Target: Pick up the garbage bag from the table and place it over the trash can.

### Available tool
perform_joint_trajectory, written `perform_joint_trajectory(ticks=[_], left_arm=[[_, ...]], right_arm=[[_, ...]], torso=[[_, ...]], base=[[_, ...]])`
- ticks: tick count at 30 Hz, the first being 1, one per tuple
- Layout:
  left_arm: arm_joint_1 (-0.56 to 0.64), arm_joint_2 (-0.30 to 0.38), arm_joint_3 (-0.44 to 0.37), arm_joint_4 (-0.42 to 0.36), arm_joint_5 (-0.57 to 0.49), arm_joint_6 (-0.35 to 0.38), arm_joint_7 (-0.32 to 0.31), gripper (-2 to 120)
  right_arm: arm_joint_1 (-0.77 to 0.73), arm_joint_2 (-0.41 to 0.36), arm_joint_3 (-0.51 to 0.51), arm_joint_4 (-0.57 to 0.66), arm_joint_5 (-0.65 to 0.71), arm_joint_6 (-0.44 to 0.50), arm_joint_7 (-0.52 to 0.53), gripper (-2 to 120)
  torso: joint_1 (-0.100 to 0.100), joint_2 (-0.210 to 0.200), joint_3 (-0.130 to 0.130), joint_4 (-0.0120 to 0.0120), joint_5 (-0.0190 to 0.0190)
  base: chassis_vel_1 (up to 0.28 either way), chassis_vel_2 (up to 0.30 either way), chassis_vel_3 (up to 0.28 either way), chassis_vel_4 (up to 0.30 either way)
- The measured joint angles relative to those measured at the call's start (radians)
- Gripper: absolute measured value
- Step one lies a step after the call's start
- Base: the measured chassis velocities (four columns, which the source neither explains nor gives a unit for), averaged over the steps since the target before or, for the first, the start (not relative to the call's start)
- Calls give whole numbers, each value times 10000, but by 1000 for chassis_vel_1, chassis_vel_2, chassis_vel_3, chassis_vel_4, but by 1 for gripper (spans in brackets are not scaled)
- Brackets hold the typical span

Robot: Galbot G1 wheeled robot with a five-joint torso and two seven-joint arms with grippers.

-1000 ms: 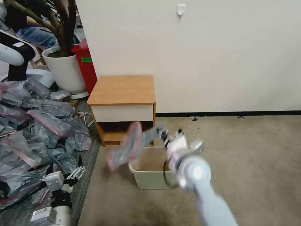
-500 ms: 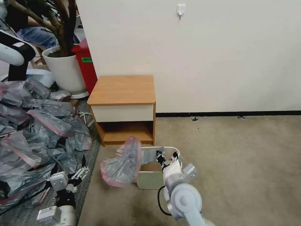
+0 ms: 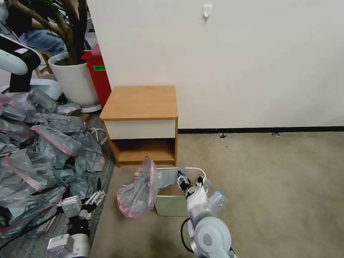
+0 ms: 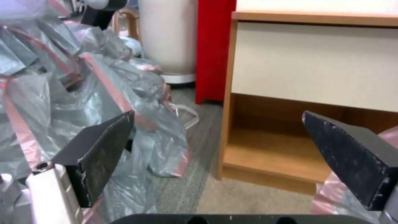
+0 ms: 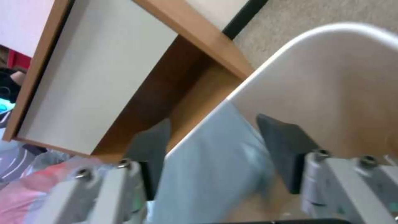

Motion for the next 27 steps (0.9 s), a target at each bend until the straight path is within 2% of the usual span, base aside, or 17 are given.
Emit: perform_joint_trajectory(ticks=[5,7,8,11,17,19,21,22,24,26,27], left_arm=[[-94,31,99,81,107,0,3,100],[-121,58,140,57,259,-40,30,100],[-121,58,140,57,259,-40,30,100],[-108,124,260,-188,331,-97,102,100],[-64,200,342,-586,146,-105,430,100],[5,321,374,-1008,-393,-106,826,100],[67,514,399,-1469,-1272,-88,1575,100],[67,514,399,-1469,-1272,-88,1575,100],[85,705,528,-1855,-2241,95,2607,100],[19,813,789,-2070,-3329,584,3509,100],[19,813,789,-2070,-3329,584,3509,100]], right_arm=[[6,-52,145,-1,-149,-1,4,78],[-13,-78,253,19,-325,-1,10,90],[-13,-78,253,19,-325,-1,10,90],[-66,-125,392,146,-559,3,10,102],[-156,-115,502,321,-687,33,10,111],[-227,-111,533,402,-711,42,7,113],[-291,-99,574,428,-748,56,4,114],[-291,-99,574,428,-748,56,4,114],[-347,-78,613,446,-767,75,3,114],[-396,-62,633,485,-782,81,3,114],[-396,-62,633,485,-782,81,3,114]], torso=[[0,0,0,0,0],[0,0,0,0,0],[0,0,0,0,0],[-1,0,0,0,0],[-1,0,0,0,0],[-1,0,0,0,0],[0,0,0,0,0],[0,0,0,0,0],[0,-1,0,-1,1],[0,0,0,0,1],[0,0,0,0,1]], base=[[0,0,0,0],[0,0,0,0],[0,0,0,0],[0,0,0,0],[0,0,0,0],[0,0,0,0],[0,0,0,0],[0,0,0,0],[0,0,0,0],[0,0,0,0],[0,0,0,0]])
